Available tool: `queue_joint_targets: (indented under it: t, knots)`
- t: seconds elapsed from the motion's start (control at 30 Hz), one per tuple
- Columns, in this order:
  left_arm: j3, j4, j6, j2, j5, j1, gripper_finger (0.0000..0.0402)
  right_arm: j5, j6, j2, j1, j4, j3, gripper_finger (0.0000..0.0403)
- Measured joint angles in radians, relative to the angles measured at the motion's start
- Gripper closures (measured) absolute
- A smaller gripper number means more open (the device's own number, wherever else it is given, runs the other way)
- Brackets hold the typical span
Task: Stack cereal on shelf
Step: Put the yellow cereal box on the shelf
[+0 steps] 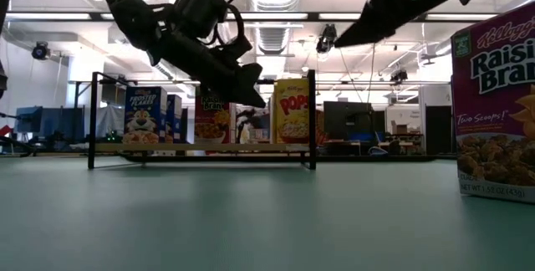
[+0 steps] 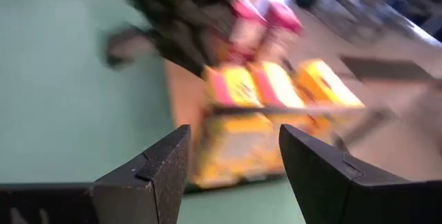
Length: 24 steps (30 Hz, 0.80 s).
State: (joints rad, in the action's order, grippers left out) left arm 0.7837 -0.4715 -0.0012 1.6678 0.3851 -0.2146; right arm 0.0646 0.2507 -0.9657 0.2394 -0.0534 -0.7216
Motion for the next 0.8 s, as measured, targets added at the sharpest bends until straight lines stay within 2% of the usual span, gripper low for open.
queue_joint_targets:
  t: [0.1,0.3,0.8]
  knots:
    - [0.0,-0.004,0.018,-0.001,0.0,-0.001,0.0402,0.094,-0.023,-0.016,0.01,-0.026,0.0,0.0193]
    - [0.032,-0.011,0.089,0.01,0.088,-0.017,0.0402,0.094,-0.031,-0.052,0.044,-0.02,0.001,0.0193]
    - [0.091,-0.018,0.15,0.044,0.088,-0.035,0.0401,0.092,-0.007,-0.116,0.063,0.039,0.001,0.0193]
